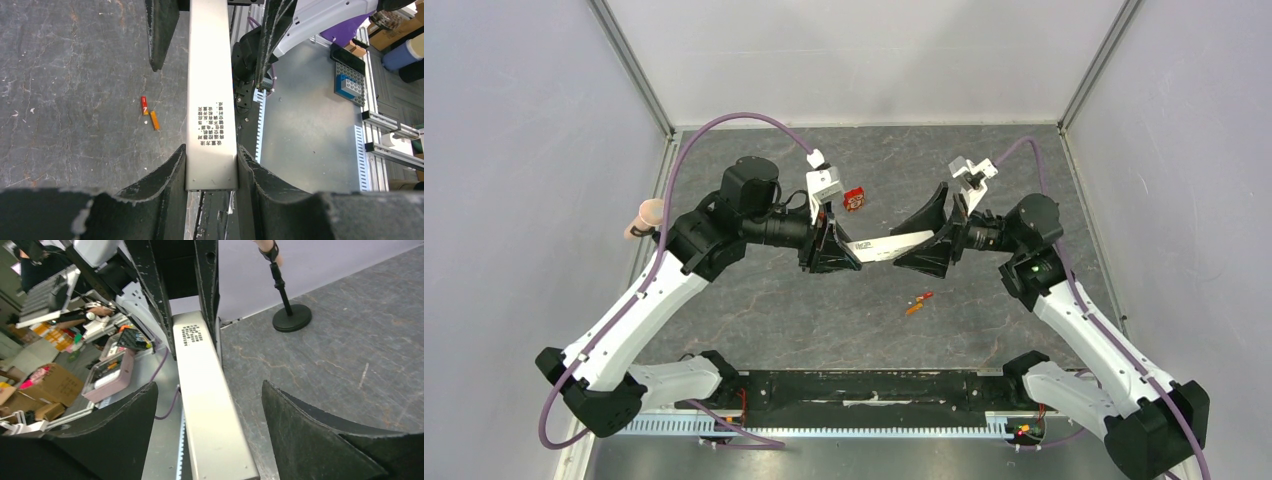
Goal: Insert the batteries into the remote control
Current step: Adjust the remote control at the center of the board.
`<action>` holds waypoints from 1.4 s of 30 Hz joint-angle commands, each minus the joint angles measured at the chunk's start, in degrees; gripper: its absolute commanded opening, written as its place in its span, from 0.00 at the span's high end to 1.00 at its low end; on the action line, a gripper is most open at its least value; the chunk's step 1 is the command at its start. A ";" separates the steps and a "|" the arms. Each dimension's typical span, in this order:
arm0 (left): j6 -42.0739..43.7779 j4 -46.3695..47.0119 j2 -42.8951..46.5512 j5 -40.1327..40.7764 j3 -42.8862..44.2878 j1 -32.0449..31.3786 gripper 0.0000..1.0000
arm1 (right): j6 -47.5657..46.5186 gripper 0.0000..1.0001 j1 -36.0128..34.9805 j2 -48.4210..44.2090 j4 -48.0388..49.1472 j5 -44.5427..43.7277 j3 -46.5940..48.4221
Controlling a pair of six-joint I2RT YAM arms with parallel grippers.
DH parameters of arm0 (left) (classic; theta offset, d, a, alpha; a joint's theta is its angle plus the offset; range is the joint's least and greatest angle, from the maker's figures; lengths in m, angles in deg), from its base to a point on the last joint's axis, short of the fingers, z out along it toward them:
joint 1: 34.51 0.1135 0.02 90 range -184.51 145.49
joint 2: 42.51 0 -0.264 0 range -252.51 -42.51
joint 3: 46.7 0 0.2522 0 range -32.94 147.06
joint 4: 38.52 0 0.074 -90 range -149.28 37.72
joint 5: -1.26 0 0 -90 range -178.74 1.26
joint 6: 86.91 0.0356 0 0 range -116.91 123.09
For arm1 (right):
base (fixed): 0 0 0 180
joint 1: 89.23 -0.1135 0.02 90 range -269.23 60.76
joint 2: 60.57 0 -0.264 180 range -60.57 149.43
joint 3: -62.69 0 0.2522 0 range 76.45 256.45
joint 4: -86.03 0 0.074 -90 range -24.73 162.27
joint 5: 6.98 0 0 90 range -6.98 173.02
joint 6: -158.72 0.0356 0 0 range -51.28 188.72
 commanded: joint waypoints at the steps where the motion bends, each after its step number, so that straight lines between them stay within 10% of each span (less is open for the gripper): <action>1: 3.44 0.66 0.22 -1.93 2.62 0.30 0.98 | 8.04 0.26 0.30 -0.68 12.42 1.03 -1.43; 9: 2.40 0.91 0.48 -1.50 3.22 0.74 0.98 | 14.52 0.75 0.24 0.05 20.27 0.76 -2.37; 13: -1.61 3.15 0.55 -2.09 3.13 0.82 0.98 | 19.92 0.84 0.30 0.34 26.88 0.44 -3.38; 20: -13.93 18.42 2.89 -4.02 -0.93 0.83 0.38 | 26.65 0.85 0.24 0.27 33.22 -5.42 -2.95; 31: -41.74 63.09 8.08 11.19 -20.55 0.83 0.33 | 30.47 0.85 0.24 1.11 38.13 -12.62 -1.02; 42: -39.72 66.35 7.39 13.76 -21.20 0.74 0.35 | 30.60 0.83 0.19 1.99 39.25 -12.24 -1.63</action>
